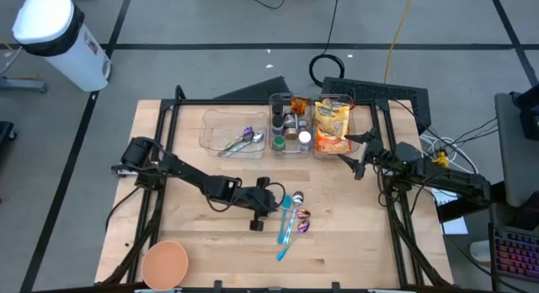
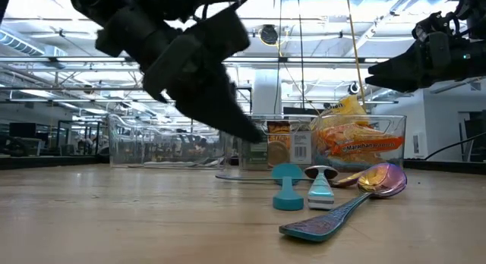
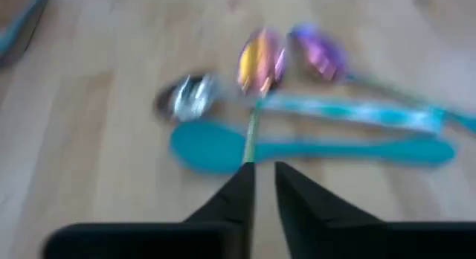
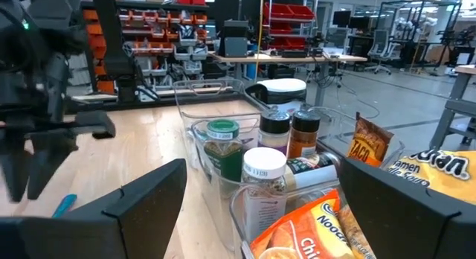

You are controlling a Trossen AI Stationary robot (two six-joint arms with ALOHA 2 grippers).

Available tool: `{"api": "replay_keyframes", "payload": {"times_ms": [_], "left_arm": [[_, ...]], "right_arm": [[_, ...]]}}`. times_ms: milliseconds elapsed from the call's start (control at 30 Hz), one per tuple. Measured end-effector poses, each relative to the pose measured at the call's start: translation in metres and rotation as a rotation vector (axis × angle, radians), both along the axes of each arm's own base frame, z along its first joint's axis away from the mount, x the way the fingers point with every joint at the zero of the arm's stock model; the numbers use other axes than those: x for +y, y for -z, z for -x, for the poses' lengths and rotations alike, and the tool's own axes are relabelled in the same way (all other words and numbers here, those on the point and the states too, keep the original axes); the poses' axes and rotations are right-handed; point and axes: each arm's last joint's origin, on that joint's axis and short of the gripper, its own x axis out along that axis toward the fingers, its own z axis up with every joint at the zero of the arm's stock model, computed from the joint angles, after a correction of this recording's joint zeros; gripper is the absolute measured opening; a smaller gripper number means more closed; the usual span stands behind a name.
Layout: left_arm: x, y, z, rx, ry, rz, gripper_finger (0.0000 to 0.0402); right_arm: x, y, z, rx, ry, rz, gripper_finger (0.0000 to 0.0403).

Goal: Pick & Place Food Item
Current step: Put the blue and violet spoon into the left transparent bin

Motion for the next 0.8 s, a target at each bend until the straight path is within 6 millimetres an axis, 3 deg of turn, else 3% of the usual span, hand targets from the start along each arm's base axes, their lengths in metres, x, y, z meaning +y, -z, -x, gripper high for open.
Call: {"api": "replay_keyframes", "payload": {"times_ms": [267, 433, 600, 800], "left_arm": [[0.002, 0.025, -0.011, -0.020, 0.001, 0.013, 0.0213], [0.009, 0.043, -0.015, 0.017, 0.020, 0.042, 0.0253], [0.016, 0.042, -0.018, 0.056, -0.008, 0.074, 0.0233], [0.022, 0.044, -0.017, 0.093, -0.028, 0.076, 0.0110]], "right_arm": [[0.000, 0.000, -0.001, 0.006, 0.000, -0.002, 0.0348], [0.000, 0.001, -0.001, 0.012, -0.002, -0.003, 0.0348], [0.000, 0.001, -0.001, 0.016, -0.001, -0.004, 0.0348], [0.000, 0.001, -0.001, 0.015, -0.001, -0.004, 0.0348]]}}
